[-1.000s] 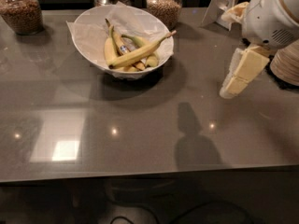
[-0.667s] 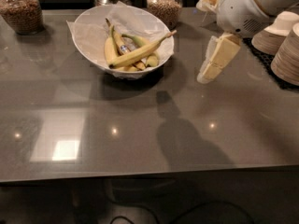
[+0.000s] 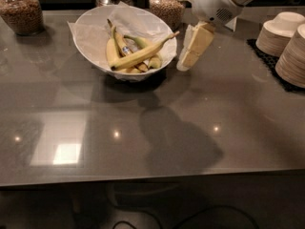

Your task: Pick banana from white bowl

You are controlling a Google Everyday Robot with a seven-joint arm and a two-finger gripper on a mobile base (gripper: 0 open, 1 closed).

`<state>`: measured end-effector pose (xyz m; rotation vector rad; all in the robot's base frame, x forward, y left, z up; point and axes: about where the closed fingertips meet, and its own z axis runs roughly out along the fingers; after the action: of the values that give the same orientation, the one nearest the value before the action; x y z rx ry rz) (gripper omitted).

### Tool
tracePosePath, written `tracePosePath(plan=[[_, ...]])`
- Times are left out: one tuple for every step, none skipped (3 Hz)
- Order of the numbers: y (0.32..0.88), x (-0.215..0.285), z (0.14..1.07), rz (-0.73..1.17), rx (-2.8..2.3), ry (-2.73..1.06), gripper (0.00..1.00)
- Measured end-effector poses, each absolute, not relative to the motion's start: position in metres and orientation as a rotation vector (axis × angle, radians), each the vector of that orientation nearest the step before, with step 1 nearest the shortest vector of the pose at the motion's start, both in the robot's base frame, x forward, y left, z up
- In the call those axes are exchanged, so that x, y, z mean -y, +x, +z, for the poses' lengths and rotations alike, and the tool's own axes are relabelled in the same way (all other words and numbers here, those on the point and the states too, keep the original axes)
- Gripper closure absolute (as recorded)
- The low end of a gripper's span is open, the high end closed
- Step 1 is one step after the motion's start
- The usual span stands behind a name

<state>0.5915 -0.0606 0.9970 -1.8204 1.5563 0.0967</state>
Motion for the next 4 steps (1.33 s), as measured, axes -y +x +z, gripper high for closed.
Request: tracePosePath(plan=[[0.619, 0.053, 0.990, 0.068, -1.508, -1.877, 0.00], [0.646, 0.033, 0.981, 0.077, -1.451, -1.930, 0.19], [0.658, 0.017, 0.969, 0.107, -1.422, -1.951, 0.37], [0.664, 0.002, 0.952, 0.153, -1.406, -1.966, 0.40]])
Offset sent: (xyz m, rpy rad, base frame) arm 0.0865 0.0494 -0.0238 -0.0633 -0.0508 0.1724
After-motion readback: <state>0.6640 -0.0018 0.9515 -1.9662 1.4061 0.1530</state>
